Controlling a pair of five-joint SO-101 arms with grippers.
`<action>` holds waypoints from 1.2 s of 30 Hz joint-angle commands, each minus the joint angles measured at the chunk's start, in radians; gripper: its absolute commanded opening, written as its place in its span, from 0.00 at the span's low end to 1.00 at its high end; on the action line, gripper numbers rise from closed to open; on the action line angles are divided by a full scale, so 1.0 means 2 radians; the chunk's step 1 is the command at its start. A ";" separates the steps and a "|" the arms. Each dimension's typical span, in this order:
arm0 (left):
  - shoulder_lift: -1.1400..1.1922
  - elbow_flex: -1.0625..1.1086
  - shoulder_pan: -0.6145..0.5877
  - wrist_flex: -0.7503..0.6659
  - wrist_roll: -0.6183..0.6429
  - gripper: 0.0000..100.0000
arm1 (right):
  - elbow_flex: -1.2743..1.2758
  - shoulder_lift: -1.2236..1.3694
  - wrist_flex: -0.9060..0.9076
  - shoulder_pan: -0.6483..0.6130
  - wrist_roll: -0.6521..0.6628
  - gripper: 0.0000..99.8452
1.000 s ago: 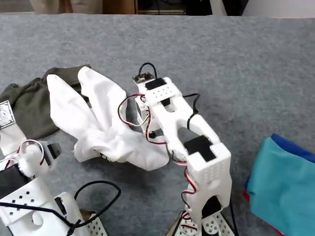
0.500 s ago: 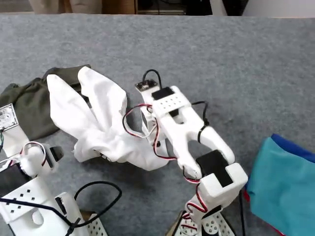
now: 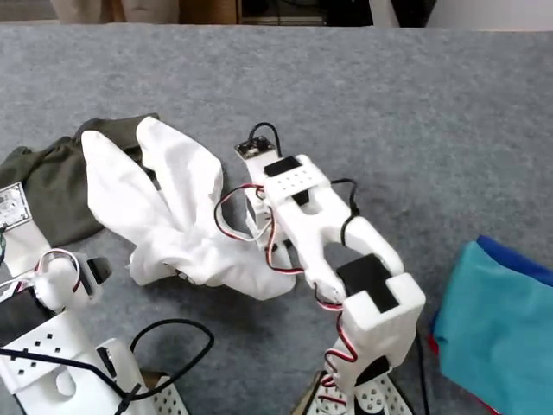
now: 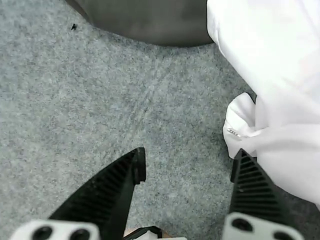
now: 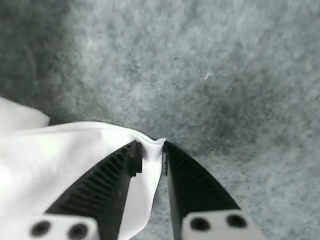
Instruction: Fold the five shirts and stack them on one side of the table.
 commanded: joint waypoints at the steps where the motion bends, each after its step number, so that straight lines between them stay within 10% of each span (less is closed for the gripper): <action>1: -0.003 -0.003 -0.005 -0.007 -0.002 0.28 | -0.013 0.016 -0.008 0.000 0.002 0.07; 15: -0.003 -0.005 -0.005 -0.007 -0.002 0.28 | -0.016 -0.184 0.006 0.023 0.002 0.00; 36: 0.001 -0.002 0.022 -0.098 0.002 0.28 | -0.020 -0.442 -0.111 0.269 0.002 0.00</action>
